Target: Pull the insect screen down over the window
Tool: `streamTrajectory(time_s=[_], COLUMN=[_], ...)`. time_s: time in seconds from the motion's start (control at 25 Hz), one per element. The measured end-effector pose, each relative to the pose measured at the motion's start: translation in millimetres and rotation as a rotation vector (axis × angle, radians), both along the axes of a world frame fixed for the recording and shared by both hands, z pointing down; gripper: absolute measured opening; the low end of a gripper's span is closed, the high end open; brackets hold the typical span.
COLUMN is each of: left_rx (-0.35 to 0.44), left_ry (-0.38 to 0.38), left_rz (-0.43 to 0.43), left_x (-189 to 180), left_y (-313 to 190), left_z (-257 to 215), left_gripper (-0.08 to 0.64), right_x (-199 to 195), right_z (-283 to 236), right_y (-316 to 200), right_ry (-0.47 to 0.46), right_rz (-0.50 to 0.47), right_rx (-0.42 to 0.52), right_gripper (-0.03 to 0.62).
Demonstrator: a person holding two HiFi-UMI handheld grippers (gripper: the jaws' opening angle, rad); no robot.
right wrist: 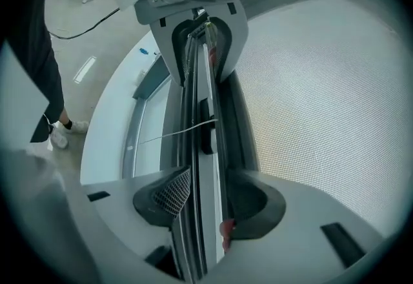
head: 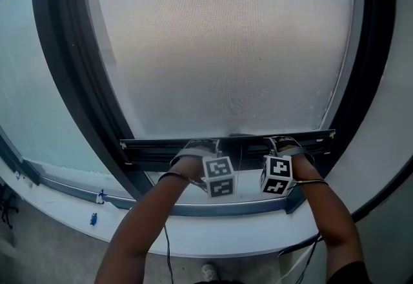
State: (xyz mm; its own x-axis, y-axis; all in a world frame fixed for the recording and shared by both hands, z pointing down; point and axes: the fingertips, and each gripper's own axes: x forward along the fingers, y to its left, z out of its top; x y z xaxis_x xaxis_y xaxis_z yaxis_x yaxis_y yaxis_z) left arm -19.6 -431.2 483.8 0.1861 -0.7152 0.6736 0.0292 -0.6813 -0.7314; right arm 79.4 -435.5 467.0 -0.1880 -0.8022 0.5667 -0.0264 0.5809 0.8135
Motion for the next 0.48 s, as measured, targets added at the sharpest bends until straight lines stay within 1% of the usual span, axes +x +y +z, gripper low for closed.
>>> streamTrajectory(time_s=[0.08,0.16,0.32,0.48], left_rx=[0.009,0.004,-0.006,-0.018], left_ry=[-0.004,-0.014,-0.023,-0.013], left_rz=[-0.001,-0.003,-0.008,-0.038], left_x=[-1,-2,1,1], left_y=[-1,0,2,2], left_z=[3,12,36,54], left_gripper=[0.196,0.196,0.196,0.196], right_x=[-2,-4,-1,-2], right_z=[3,11,35,51], right_y=[0,2,6,8], right_ry=[-0.013,-0.022,-0.013,-0.024], right_rz=[-0.001,-0.006,0.0,0.013], right_rx=[-0.009,-0.038,-0.071,-0.101], right_gripper=[0.183,0.183,0.183,0.183])
